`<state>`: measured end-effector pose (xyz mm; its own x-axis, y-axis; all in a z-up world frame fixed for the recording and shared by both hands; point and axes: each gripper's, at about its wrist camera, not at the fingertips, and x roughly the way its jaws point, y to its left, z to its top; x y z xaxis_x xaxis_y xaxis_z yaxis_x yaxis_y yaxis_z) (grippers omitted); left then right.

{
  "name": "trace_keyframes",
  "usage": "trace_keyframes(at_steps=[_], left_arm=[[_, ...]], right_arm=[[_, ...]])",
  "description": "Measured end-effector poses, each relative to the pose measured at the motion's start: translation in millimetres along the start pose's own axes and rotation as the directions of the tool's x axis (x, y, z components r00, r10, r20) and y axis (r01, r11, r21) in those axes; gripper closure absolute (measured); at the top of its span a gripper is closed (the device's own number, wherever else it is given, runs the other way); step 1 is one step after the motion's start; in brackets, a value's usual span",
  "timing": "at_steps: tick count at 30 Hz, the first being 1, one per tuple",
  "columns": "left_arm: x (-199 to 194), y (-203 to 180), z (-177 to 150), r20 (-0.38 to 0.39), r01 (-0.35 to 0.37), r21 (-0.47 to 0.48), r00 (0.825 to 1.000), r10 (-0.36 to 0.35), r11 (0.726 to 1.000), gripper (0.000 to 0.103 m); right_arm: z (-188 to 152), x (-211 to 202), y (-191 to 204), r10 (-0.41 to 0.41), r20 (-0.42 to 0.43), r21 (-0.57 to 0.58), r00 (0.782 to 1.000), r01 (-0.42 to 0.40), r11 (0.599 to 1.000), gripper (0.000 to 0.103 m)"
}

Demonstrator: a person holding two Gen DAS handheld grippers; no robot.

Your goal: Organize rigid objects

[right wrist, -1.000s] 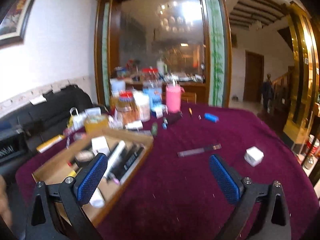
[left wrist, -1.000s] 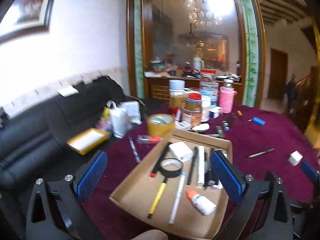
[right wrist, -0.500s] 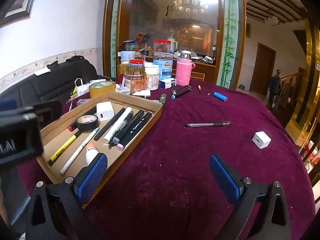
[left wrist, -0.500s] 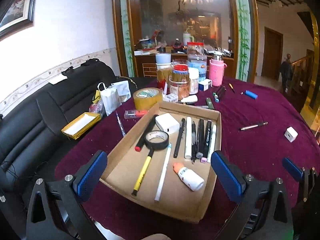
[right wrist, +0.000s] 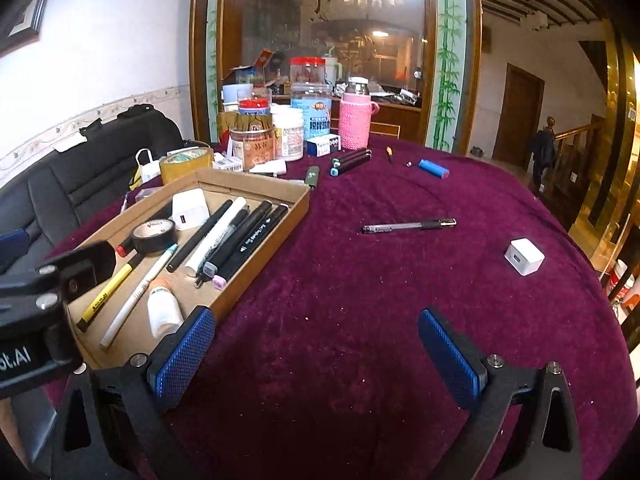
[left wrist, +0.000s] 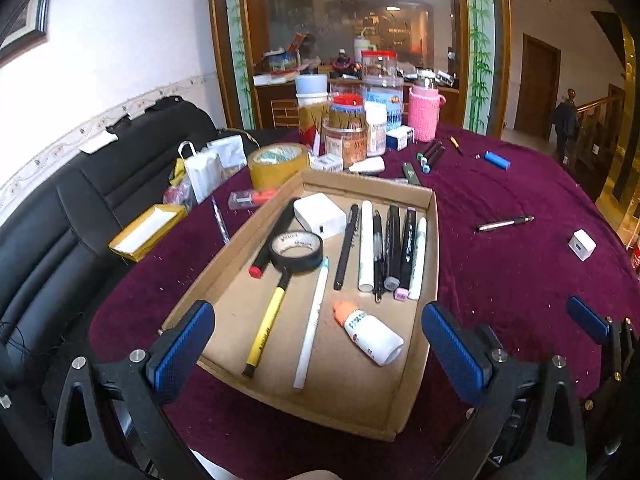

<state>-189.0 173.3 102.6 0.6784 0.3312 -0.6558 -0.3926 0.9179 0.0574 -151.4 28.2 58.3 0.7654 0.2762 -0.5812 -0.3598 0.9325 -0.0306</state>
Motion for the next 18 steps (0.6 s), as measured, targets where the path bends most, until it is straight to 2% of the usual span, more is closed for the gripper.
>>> trace_keyframes(at_steps=[5, 11, 18], left_arm=[[12, -1, -4, -0.050, 0.012, -0.004, 0.999, -0.012, 1.000, 0.000], [23, 8, -5, -0.093, 0.028, -0.045, 0.995, -0.032, 0.999, 0.000], [27, 13, -6, -0.101, 0.019, -0.055, 0.995, -0.024, 0.998, 0.000]], right_arm=[[5, 8, -2, -0.036, -0.036, -0.012, 0.999, 0.035, 0.999, 0.000], [19, 15, 7, -0.101, -0.068, -0.104, 0.993, 0.094, 0.990, 0.000], [15, 22, 11, -0.092, -0.095, -0.113, 0.991, 0.081, 0.990, 0.000]])
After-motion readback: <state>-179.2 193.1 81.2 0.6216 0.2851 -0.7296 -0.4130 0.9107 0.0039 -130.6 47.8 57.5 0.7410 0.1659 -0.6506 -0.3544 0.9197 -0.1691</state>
